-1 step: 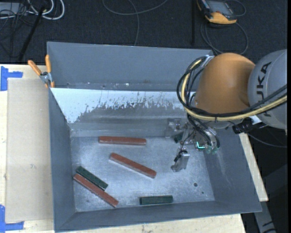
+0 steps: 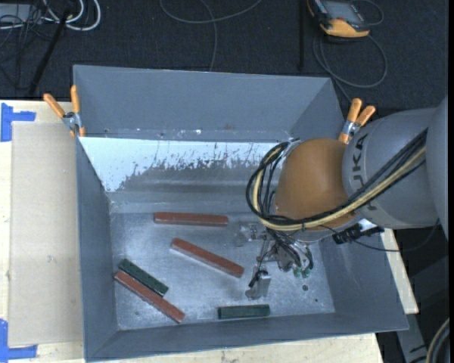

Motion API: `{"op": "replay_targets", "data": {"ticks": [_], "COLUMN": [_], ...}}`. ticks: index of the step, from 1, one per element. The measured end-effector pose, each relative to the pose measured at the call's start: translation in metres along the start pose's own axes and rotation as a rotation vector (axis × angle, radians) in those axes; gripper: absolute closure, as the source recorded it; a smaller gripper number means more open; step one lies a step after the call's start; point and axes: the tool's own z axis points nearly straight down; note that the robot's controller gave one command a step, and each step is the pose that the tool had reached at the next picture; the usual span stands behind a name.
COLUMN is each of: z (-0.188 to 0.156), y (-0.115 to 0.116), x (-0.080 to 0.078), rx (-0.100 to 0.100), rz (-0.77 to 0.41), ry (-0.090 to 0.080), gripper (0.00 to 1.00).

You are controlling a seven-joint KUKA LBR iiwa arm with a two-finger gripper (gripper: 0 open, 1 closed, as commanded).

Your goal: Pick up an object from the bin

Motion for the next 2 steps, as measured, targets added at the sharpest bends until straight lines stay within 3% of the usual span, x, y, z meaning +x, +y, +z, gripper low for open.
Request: {"op": "replay_targets", "data": {"ticks": [1,2], "z": [0.0313,0.0313], "y": [0.0369,0.0364], "x": [-0.0015,-0.0018], "rx": [0.001,0.001], "rz": [-0.146,-0.144], "ry": [-0.007,-0.010], "gripper": [0.00,1.00]}}
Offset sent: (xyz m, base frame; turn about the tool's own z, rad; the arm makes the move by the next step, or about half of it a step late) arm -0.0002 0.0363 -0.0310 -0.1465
